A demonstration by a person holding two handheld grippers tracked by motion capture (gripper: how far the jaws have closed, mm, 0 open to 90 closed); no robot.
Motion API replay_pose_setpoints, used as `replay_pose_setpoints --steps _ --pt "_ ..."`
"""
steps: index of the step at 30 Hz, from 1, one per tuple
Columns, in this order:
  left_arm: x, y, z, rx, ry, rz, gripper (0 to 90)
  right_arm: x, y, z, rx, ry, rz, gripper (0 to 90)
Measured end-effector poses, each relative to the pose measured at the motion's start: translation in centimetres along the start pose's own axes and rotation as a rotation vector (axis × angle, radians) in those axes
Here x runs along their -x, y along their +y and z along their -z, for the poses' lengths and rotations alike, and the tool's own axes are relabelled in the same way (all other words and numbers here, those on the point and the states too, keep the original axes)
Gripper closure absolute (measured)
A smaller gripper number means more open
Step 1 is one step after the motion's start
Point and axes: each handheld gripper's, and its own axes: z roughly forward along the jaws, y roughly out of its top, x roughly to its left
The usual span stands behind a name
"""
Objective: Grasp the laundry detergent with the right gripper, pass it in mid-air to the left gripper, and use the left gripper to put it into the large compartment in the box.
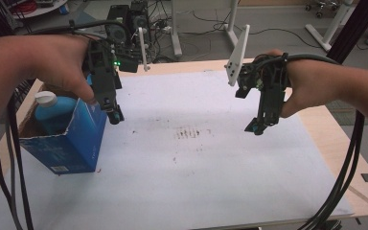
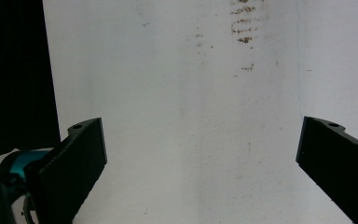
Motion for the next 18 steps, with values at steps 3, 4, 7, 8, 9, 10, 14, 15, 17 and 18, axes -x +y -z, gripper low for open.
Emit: replay_pose_setpoints --steps 3,4,7,8,9,10,14,15,17,18 --pt "0.03 0.00 0.13 0.000 0.002 0.000 1.6 -0.09 0.00 -0.60 -0.011 0.007 0.000 0.9" --pt "0.03 0.01 0.19 -0.001 0.003 -0.002 1.7 -0.09 0.00 -0.78 -0.013 0.010 0.000 0.9" --pt "0.07 0.02 0.34 -0.001 0.007 0.000 1.6 -0.16 0.05 -1.11 -0.015 0.011 -0.002 0.9" --pt "0.06 0.02 0.37 -0.001 0.005 0.000 1.7 -0.16 0.09 -1.13 -0.015 0.013 0.002 0.9" --pt "0.07 0.02 0.40 -0.001 0.008 -0.001 1.6 -0.16 0.13 -1.13 -0.015 0.012 0.004 0.9" --pt "0.07 0.03 0.40 -0.001 0.009 -0.001 1.7 -0.16 0.17 -1.11 -0.014 0.013 0.003 0.9" --pt "0.05 0.07 0.27 -0.008 0.008 -0.003 1.7 -0.18 0.25 -1.10 -0.010 0.014 0.007 0.9" --pt "0.05 0.07 0.27 -0.008 0.008 -0.003 1.7 -0.18 0.25 -1.10 -0.010 0.014 0.007 0.9" --pt "0.06 0.09 0.24 -0.004 0.008 -0.002 1.7 -0.22 0.24 -1.15 -0.011 0.012 0.005 0.9" --pt "0.06 0.14 0.27 -0.004 0.008 -0.004 1.7 -0.23 0.24 -1.14 -0.012 0.012 0.005 0.9"
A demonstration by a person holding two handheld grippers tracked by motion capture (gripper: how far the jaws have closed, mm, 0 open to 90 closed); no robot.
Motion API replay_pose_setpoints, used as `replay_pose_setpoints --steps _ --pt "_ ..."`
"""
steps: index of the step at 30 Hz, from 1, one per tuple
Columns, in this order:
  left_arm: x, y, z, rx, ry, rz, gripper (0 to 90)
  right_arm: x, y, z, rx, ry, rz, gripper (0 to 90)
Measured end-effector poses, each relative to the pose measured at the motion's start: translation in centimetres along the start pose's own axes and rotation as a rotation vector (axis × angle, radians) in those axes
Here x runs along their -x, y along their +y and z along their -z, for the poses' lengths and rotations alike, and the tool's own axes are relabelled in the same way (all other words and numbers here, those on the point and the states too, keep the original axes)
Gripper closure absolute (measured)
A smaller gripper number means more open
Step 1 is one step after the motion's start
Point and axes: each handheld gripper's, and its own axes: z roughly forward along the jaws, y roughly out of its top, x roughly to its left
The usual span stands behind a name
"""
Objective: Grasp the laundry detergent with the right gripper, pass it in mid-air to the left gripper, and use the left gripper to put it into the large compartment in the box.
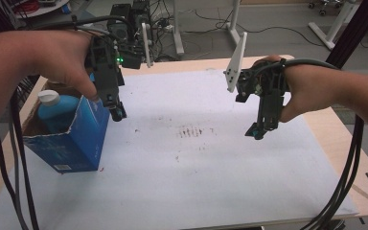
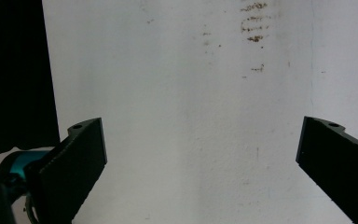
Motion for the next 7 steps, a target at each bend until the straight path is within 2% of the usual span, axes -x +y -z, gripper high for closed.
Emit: replay_pose_setpoints --steps 7 --pt "0.14 0.12 -0.04 -0.008 0.004 0.003 1.7 -0.19 -0.06 0.15 -0.001 -0.004 0.002 0.9"
